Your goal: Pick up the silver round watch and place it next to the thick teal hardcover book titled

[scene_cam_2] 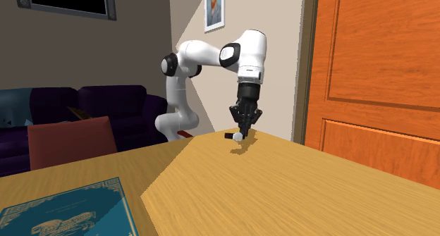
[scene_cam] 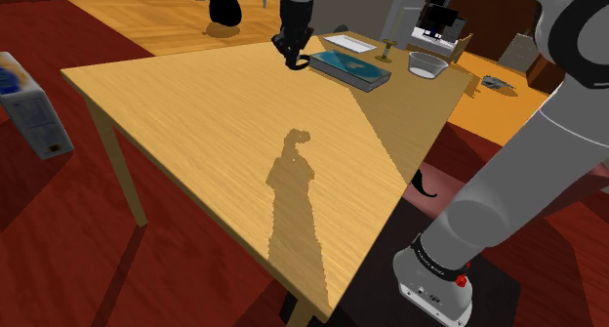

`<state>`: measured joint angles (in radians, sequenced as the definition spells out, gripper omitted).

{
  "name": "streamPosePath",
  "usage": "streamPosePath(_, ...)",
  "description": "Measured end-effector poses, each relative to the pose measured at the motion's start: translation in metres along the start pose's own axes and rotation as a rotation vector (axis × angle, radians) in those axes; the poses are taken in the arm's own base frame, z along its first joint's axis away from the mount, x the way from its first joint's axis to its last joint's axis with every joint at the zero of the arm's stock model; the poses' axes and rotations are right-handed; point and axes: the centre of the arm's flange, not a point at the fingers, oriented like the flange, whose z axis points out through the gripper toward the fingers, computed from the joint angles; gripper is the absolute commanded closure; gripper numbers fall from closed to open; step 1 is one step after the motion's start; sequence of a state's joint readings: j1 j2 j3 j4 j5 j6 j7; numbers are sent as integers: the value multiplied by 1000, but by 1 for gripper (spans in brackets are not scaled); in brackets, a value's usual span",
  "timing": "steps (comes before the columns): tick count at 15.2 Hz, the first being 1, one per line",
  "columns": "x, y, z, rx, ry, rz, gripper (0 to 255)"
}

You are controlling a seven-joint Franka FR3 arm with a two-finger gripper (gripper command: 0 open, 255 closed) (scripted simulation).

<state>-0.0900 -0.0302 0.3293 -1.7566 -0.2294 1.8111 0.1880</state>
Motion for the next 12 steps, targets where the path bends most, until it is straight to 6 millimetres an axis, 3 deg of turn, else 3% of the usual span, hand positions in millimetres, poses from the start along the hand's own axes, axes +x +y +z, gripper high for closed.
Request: streamPosePath(12, 69, 143, 41, 0, 0, 1, 255)
